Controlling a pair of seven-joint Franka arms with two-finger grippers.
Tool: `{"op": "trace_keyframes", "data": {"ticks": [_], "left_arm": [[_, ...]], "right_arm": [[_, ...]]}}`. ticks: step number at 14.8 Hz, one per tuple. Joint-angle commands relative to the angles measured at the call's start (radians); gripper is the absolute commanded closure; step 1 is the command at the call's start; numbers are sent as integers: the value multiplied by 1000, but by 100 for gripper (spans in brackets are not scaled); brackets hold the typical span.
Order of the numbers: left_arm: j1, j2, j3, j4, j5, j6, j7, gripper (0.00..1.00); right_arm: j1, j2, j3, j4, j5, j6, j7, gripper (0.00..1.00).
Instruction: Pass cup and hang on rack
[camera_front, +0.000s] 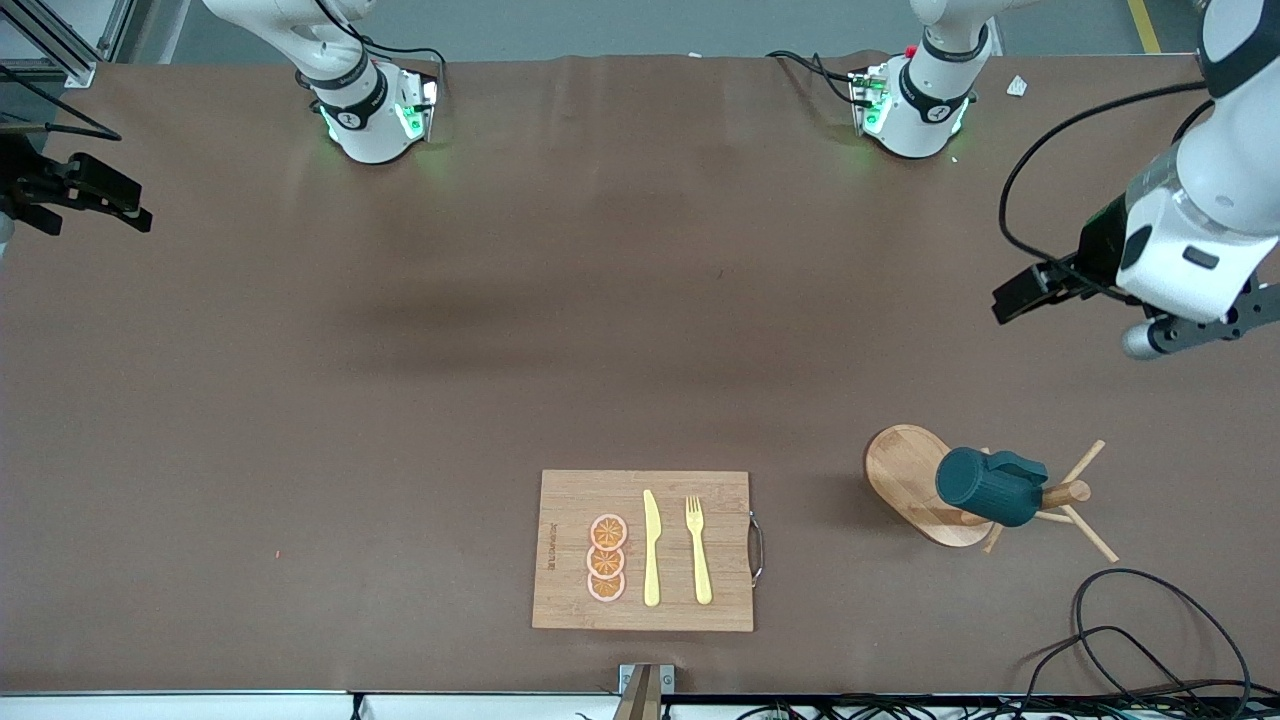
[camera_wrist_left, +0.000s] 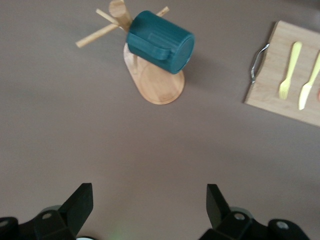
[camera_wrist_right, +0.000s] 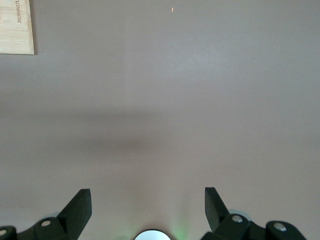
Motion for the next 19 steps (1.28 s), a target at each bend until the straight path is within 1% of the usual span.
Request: {"op": "trace_keyframes", "data": {"ticks": [1,4,5,8,9,11,14,16,19], "left_arm": [[-128,-148,180,-150,5,4,130,0],[-237,-228,314,-252,5,12,168,0],[-260,-257,340,-293,4,25,178,0],[-259,-344,350,-419,-9,125,223,0],[-259,-349,360,-427,-36,128,249,0],[-276,-352,425,-424,-85,131,300,0],[-263,-357,417,-403,-85,124,325,0],[-265,-332,428,-344,-87,119,389,0],[-262,-320,428,-333,-87,119,408,0]], "right_arm": [[-1,-22,4,-15,10,4,6,0],[-1,-22,4,-15,10,4,7,0],[-1,-22,4,-15,10,4,7,0],[-1,-22,4,-15,10,4,7,0],[-1,-22,2,-15,10,4,7,0],[-2,-22,2,-15,10,4,7,0],[-1,-22,2,-15,10,4,7,0],[-2,-22,2,-17,10,4,7,0],[-2,-22,2,-15,10,4,7,0]]}}
